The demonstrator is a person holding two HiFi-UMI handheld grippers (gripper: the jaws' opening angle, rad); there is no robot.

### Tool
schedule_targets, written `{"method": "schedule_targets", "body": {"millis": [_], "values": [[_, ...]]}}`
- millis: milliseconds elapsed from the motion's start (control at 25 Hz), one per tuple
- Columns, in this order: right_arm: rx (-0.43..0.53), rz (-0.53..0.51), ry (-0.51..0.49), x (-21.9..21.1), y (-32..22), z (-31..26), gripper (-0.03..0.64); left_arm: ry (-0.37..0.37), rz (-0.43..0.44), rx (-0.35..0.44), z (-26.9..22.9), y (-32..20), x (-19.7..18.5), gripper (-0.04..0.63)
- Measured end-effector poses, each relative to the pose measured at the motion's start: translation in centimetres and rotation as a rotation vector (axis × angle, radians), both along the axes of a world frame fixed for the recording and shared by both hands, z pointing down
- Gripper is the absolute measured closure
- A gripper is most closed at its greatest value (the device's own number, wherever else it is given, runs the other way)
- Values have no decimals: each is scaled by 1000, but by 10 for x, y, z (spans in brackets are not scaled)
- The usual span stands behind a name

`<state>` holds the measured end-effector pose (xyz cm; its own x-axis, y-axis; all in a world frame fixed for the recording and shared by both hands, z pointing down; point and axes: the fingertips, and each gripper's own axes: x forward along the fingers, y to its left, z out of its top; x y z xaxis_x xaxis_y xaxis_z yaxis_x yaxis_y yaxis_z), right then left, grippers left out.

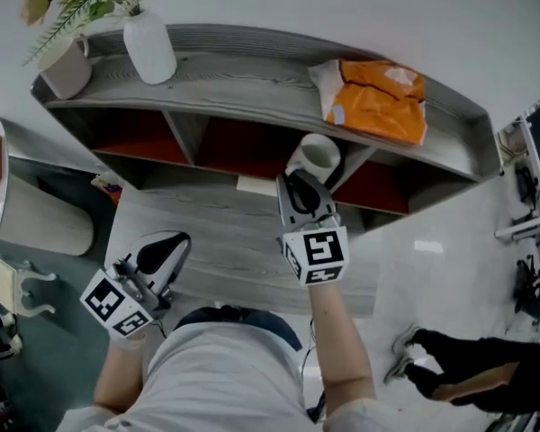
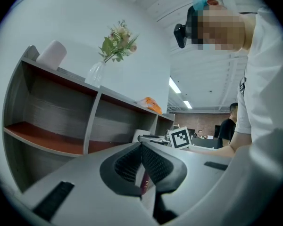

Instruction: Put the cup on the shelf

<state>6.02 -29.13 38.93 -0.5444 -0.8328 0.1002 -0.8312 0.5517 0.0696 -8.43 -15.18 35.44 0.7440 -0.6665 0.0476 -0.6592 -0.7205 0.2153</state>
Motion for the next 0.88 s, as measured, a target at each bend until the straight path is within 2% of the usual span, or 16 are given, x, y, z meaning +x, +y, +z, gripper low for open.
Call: {"method": "schedule_targets", "body": {"millis": [520, 880], "values": [[-28, 20, 59, -6, -26, 12, 581, 3, -83, -25, 11, -7, -10, 580], [-37, 39, 64, -9, -31, 18, 581, 12, -108, -34, 14, -5, -17, 579]]}}
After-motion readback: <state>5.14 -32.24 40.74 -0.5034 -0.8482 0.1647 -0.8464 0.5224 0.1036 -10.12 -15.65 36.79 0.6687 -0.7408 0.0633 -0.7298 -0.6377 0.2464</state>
